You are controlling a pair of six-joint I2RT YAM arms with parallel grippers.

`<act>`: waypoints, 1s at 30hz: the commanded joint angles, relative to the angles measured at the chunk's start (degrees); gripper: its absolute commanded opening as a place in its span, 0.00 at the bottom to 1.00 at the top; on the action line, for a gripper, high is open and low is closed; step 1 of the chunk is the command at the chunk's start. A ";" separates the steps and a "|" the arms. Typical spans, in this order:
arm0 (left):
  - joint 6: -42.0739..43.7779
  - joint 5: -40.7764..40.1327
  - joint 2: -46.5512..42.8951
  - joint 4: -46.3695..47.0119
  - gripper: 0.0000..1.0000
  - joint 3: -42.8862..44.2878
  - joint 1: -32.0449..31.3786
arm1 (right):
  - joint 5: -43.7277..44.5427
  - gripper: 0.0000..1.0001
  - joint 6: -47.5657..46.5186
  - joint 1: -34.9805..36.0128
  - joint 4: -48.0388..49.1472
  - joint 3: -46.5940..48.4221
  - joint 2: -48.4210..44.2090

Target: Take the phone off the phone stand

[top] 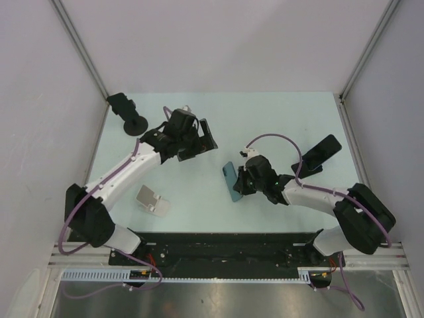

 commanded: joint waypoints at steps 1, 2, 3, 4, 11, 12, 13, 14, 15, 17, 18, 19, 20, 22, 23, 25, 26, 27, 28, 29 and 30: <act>-2.90 3.32 -3.97 1.26 1.00 -2.14 -0.27 | 20.83 0.00 -7.63 5.65 -13.48 5.66 -7.47; -3.52 4.12 -4.23 1.53 1.00 -2.49 -0.54 | 23.67 0.00 -8.07 6.97 -14.80 6.79 -8.18; -3.97 4.74 -4.32 1.88 1.00 -2.58 -0.98 | 26.39 0.00 -8.42 8.11 -16.99 7.42 -8.88; -4.84 5.79 -4.41 2.58 1.00 -2.67 -2.02 | 31.12 0.00 -8.77 10.56 -17.71 7.94 -10.19; -8.97 8.69 -4.24 6.18 1.00 -2.58 -5.29 | 48.03 0.00 -13.43 20.50 -19.21 10.76 -12.75; -9.50 8.96 -4.41 6.71 1.00 -2.67 -5.46 | 49.08 0.00 -14.74 21.39 -18.52 11.20 -12.67; -10.20 9.14 -4.67 7.50 0.99 -2.58 -5.81 | 51.01 0.00 -15.36 22.00 -18.25 11.46 -12.49; -10.56 9.31 -4.76 8.03 0.98 -2.58 -5.99 | 51.72 0.00 -15.89 23.49 -17.38 11.55 -12.14; -10.65 9.23 -4.85 8.38 0.97 -2.49 -6.16 | 52.43 0.00 -16.85 23.94 -16.93 11.73 -11.70; -11.09 9.14 -4.24 8.91 0.93 -2.32 -6.69 | 54.62 0.00 -17.56 25.08 -15.97 12.08 -10.83; -11.35 9.40 -3.89 8.82 0.92 -2.40 -6.95 | 55.33 0.00 -17.83 26.31 -15.70 12.25 -10.56; -12.05 9.67 -3.71 8.91 0.88 -2.58 -7.04 | 56.64 0.00 -18.35 26.67 -15.44 12.60 -10.30; -12.49 9.84 -3.36 8.82 0.86 -3.28 -7.13 | 57.18 0.00 -18.45 27.10 -14.91 12.61 -10.03; -13.28 10.28 -3.09 8.82 0.79 -3.90 -7.66 | 58.75 0.00 -18.97 28.25 -14.47 12.78 -9.42; -13.46 10.46 -3.01 8.82 0.77 -4.33 -7.92 | 59.20 0.00 -19.15 28.69 -13.94 12.96 -9.24; -13.81 11.07 -2.57 8.82 0.70 -4.25 -8.80 | 60.16 0.00 -19.85 29.48 -13.33 12.96 -8.36; -13.81 11.16 -2.39 8.82 0.68 -4.16 -9.15 | 60.34 0.00 -20.11 29.66 -12.98 13.05 -8.01; -13.64 11.34 -1.95 8.82 0.65 -4.16 -9.76 | 60.61 0.00 -20.20 29.74 -12.80 13.22 -7.40; -13.64 11.51 -1.95 8.82 0.59 -3.81 -10.03 | 61.31 0.00 -20.29 30.09 -12.80 13.31 -7.04; -13.46 11.60 -1.78 8.82 0.55 -3.72 -10.21 | 61.66 0.00 -20.81 30.36 -12.36 13.40 -6.69; -13.29 11.78 -1.51 8.82 0.51 -3.72 -10.38 | 62.01 0.00 -21.08 30.71 -12.18 13.40 -6.51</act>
